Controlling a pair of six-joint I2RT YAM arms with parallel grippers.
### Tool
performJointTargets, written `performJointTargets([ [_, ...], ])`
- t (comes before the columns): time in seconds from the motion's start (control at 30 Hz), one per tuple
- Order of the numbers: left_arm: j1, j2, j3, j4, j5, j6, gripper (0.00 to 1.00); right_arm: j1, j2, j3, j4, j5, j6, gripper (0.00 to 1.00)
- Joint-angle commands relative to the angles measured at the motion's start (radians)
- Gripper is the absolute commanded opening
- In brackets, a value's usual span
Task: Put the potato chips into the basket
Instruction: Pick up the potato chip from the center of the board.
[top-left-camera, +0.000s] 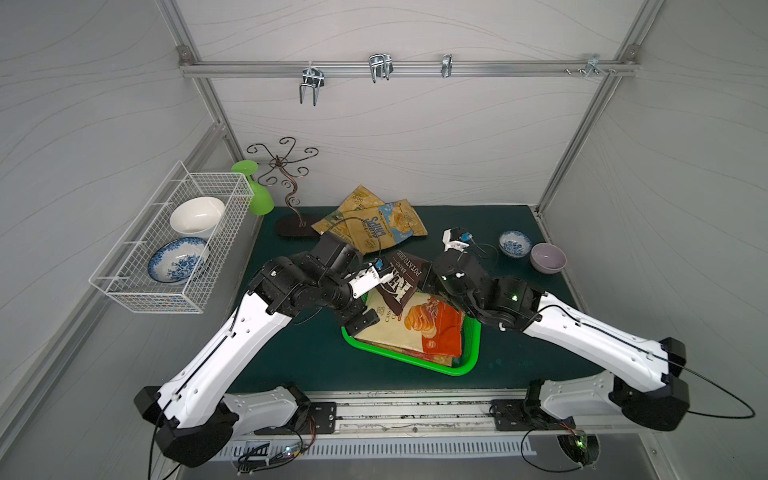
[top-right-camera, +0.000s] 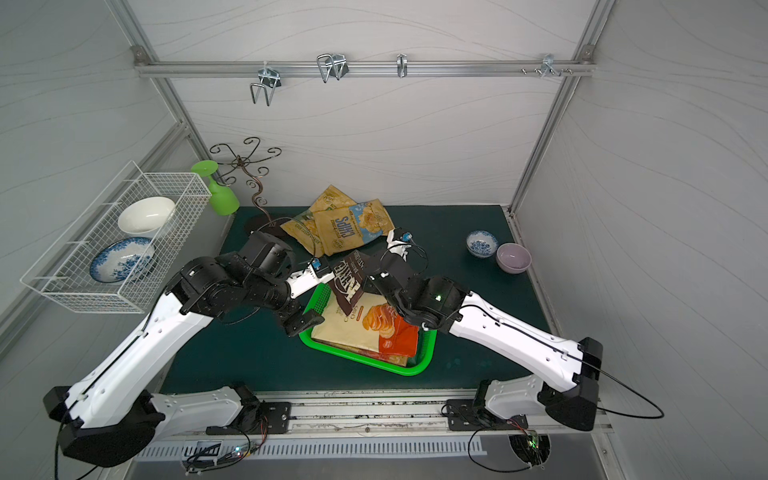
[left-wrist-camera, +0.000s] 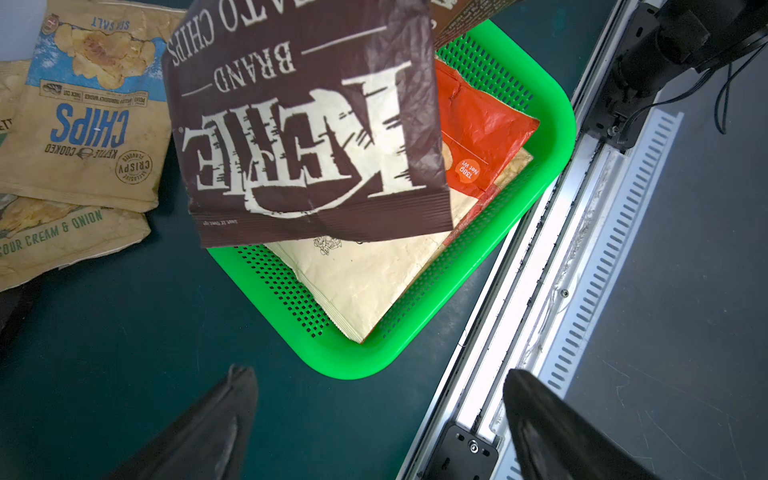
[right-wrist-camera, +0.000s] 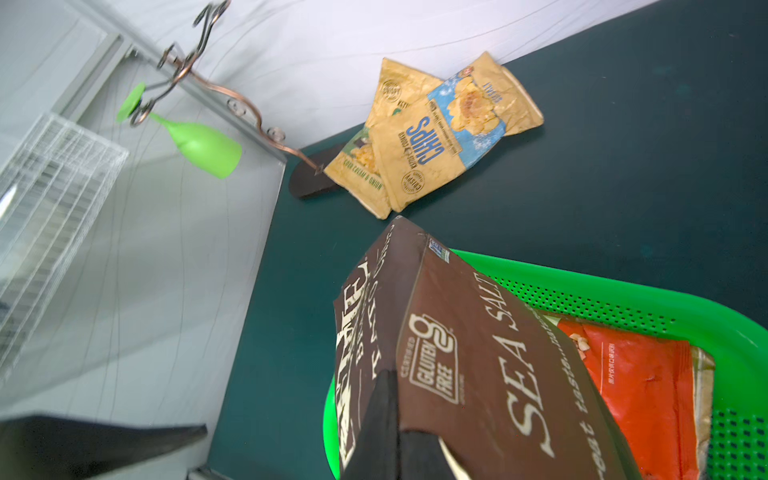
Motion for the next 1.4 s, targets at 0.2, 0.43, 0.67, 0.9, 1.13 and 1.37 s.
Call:
performJointTargets([
  [0.2,-0.058,0.009,-0.058,0.203,-0.117,-0.048,0.97,0.006,-0.008,0.052,0.002,0.100,0.204,0.00],
  [0.43,-0.072,0.002,-0.119,0.318,-0.169,-0.023,0.97,0.006,-0.023,0.030,0.050,0.065,0.224,0.00],
  [0.67,-0.085,-0.003,-0.164,0.383,-0.170,-0.010,0.97,0.006,-0.030,0.013,0.090,0.033,0.252,0.00],
  [0.9,-0.085,0.040,-0.133,0.446,-0.263,-0.011,0.98,0.006,-0.032,-0.003,0.106,-0.009,0.294,0.00],
  [1.13,-0.086,0.073,-0.129,0.482,-0.318,0.016,0.96,0.003,-0.052,-0.022,0.141,-0.058,0.291,0.00],
  [1.37,-0.086,0.070,-0.131,0.527,-0.409,0.023,0.65,-0.013,-0.067,-0.040,0.137,-0.085,0.285,0.00],
])
